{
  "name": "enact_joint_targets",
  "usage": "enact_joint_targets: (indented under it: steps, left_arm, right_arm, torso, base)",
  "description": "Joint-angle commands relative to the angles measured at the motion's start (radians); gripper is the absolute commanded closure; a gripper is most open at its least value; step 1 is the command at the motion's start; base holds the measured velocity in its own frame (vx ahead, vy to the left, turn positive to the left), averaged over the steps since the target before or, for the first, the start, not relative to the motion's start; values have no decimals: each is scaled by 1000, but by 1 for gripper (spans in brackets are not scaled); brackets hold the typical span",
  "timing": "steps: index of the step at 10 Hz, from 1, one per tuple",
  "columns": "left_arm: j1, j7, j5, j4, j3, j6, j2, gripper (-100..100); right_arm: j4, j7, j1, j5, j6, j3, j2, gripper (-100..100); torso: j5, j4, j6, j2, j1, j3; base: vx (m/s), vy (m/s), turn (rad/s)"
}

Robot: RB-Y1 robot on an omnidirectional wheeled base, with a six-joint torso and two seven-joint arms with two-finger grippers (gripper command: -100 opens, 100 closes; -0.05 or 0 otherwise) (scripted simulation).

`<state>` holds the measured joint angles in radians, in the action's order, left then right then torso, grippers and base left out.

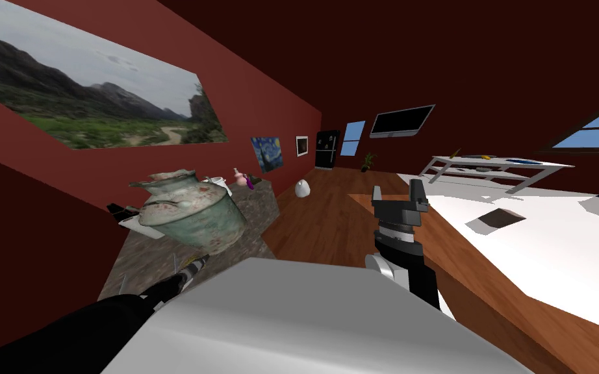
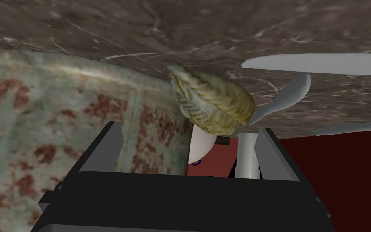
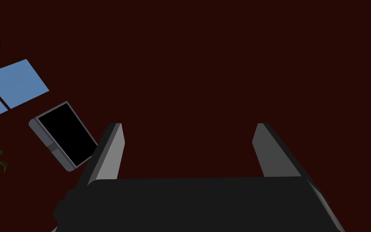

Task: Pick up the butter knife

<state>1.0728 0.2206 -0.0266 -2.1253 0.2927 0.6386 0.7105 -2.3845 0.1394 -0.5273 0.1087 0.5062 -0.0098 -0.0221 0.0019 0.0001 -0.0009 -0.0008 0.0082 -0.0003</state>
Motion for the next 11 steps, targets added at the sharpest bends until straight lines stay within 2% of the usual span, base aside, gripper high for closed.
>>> enact_joint_targets:
  steps: [1,3,4,7,11]
  left_arm:
    - [4,-9,7,2,1,35,11,-100]
    - [35,-39,29,12,8,95,42,-100]
    - [35,-39,29,12,8,103,42,-100]
    - [73,-78,59,22,14,181,78,-100]
    - [103,-112,84,25,16,240,102,-100]
  right_arm:
    - [0,0,0,0,0,0,0,0]
    - [0,0,0,0,0,0,0,0]
    - [0,0,0,0,0,0,0,0]
    - [0,0,0,0,0,0,0,0]
    - [0,0,0,0,0,0,0,0]
  torso:
    - [0,0,0,0,0,0]
    - [0,0,0,0,-1,0]
    - [0,0,0,-1,0,0]
    - [1,0,0,0,1,0]
    - [2,0,-2,1,4,0]
  base:
    - [0,65,-76]
    - [12,84,-149]
    - [-1,87,-89]
    - [3,102,-136]
    - [1,91,-81]
